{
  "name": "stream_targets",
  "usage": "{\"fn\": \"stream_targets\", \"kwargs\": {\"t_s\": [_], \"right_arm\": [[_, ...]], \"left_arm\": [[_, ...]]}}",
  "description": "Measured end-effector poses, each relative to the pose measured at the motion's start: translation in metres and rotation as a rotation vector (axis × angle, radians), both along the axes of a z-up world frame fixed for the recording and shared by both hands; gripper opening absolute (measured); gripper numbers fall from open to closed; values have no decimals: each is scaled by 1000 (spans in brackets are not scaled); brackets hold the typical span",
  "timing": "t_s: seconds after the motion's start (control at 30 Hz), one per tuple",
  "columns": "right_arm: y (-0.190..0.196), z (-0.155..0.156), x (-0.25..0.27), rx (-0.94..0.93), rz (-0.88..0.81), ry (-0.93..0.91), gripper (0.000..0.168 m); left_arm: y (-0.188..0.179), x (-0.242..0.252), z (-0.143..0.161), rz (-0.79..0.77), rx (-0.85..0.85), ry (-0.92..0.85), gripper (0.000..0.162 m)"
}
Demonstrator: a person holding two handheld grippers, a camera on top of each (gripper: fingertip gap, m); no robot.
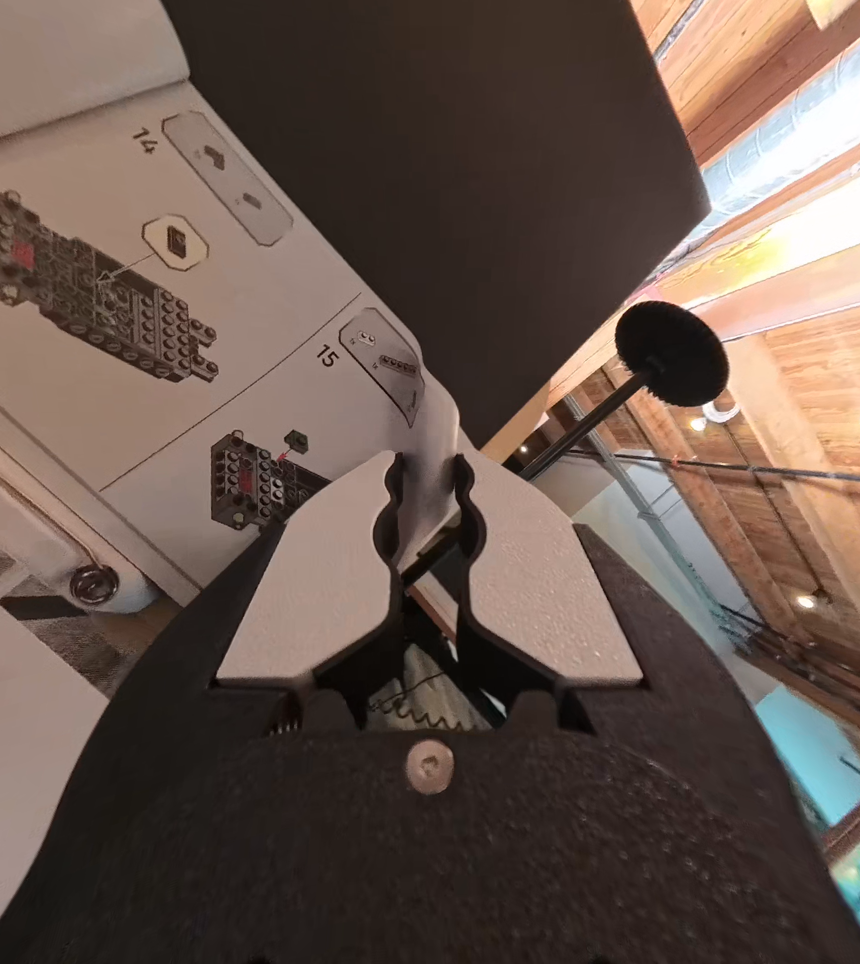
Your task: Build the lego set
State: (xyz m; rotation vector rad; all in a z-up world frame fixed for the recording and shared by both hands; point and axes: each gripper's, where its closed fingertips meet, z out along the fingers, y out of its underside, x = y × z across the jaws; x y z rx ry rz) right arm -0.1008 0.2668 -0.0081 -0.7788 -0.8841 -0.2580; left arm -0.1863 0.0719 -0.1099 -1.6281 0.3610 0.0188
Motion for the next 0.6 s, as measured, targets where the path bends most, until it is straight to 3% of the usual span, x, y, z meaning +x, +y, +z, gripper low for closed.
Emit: {"fn": "stream_targets", "kwargs": {"t_s": [0.6], "right_arm": [[-27, -24, -9, 87, 50, -104, 17]], "left_arm": [[-1, 1, -1, -5, -3, 4, 5]]}}
